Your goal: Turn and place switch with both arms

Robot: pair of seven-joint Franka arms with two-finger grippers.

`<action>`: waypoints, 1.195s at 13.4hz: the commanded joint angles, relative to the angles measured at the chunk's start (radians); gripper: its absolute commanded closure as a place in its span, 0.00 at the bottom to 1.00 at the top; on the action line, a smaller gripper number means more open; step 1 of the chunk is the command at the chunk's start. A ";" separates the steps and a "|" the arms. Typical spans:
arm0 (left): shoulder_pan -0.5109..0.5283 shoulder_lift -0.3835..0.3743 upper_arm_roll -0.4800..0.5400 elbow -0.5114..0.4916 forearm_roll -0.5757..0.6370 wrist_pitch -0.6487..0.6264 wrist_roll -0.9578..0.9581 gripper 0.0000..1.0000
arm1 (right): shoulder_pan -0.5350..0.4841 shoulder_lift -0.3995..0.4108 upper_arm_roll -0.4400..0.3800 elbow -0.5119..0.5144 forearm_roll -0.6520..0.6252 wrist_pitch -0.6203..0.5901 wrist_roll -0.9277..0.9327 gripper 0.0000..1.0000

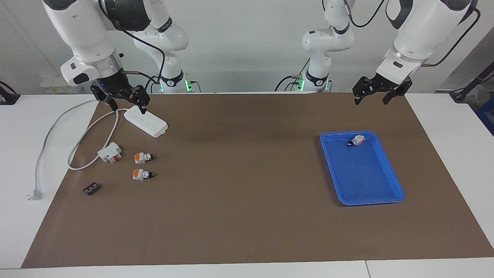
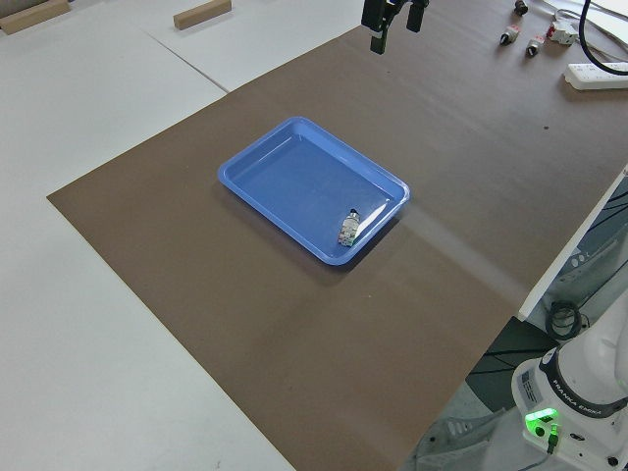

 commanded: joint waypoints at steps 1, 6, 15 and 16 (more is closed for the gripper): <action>0.021 -0.022 -0.003 -0.035 0.018 0.052 0.005 0.00 | 0.004 -0.015 -0.008 -0.020 0.006 0.024 -0.026 0.01; 0.015 -0.030 -0.003 -0.075 0.016 0.108 0.009 0.00 | 0.004 -0.014 -0.008 -0.022 0.006 0.042 -0.057 0.01; -0.053 -0.014 0.083 -0.056 0.012 0.117 0.009 0.00 | 0.004 -0.014 -0.007 -0.025 0.008 0.045 -0.048 0.01; -0.053 -0.016 0.083 -0.046 0.015 0.100 0.009 0.00 | 0.004 -0.014 -0.008 -0.026 0.008 0.047 -0.048 0.01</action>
